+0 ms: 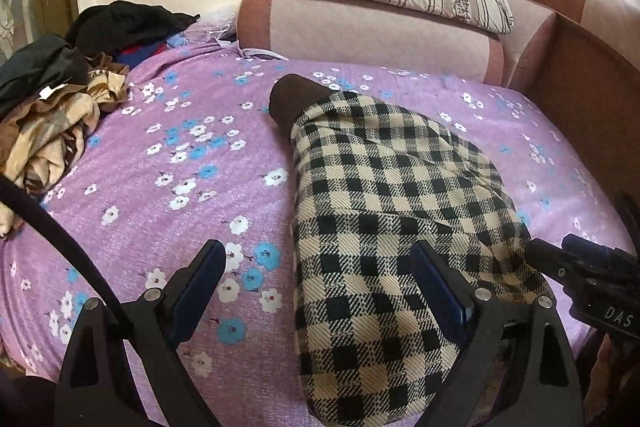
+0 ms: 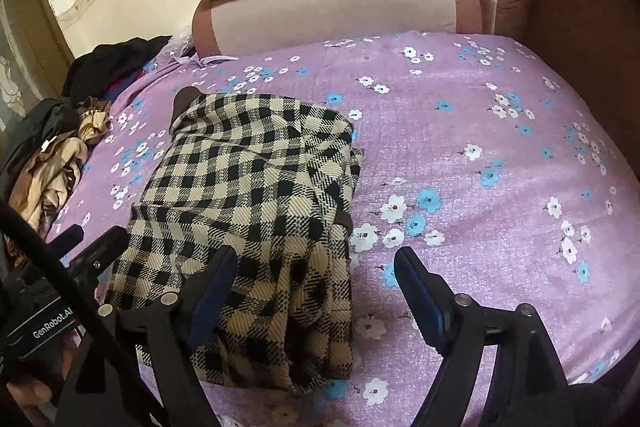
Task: Fold large clothes
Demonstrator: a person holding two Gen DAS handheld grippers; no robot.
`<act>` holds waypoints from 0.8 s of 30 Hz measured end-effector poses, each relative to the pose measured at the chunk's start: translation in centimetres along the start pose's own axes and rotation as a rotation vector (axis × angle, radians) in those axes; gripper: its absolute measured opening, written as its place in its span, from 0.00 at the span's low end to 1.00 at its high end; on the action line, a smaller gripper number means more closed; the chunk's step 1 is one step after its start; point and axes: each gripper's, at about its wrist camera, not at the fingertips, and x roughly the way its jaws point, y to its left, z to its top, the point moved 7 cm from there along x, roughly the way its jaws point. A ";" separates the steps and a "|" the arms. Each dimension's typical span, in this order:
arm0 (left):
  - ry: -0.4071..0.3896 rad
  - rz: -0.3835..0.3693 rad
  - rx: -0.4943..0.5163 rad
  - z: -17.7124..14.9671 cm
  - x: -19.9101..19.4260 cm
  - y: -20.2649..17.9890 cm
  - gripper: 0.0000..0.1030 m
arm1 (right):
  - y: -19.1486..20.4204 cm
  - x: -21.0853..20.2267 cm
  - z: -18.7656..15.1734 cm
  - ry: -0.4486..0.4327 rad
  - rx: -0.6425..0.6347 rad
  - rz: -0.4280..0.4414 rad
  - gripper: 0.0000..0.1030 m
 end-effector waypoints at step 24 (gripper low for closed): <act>0.027 0.046 0.032 -0.4 1.3 -0.3 0.90 | 0.4 2.1 -0.5 -0.028 -0.044 -0.027 0.86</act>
